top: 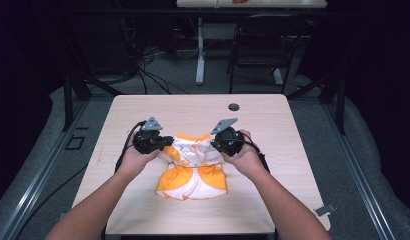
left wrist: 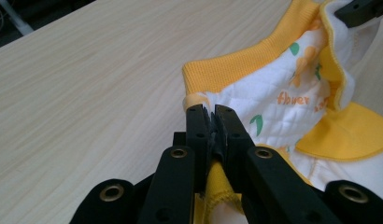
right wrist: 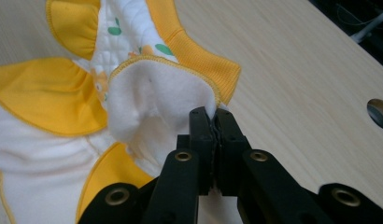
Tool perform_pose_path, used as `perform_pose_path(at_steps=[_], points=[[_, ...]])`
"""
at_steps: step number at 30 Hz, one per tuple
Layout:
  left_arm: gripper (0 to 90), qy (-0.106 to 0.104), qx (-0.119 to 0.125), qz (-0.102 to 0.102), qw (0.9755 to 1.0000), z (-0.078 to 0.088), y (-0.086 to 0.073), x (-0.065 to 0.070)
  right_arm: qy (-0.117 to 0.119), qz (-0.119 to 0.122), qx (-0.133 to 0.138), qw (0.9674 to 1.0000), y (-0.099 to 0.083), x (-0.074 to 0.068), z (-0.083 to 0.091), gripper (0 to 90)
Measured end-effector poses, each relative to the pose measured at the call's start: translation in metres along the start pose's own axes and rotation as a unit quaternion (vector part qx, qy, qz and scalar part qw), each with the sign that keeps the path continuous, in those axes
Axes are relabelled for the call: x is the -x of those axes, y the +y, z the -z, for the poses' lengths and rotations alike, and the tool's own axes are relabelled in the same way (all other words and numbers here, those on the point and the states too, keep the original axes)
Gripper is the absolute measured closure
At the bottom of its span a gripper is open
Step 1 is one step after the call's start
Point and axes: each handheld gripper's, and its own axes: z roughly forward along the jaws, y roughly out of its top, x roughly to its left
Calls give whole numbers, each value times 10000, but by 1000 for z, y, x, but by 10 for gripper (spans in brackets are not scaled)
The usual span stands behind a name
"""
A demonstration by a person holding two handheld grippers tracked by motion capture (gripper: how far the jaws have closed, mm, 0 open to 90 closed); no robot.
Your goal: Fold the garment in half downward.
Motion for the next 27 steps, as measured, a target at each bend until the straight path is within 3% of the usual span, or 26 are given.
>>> perform_pose_path(at_steps=[15,27], points=[[850,-404,-48,133,9991,-3,-30,13,274,23,-88,9996,-22,-16,-2,871],[840,-649,-134,191,9976,-4,-49,27,552,-153,-47,9983,-46,-31,-2,828]])
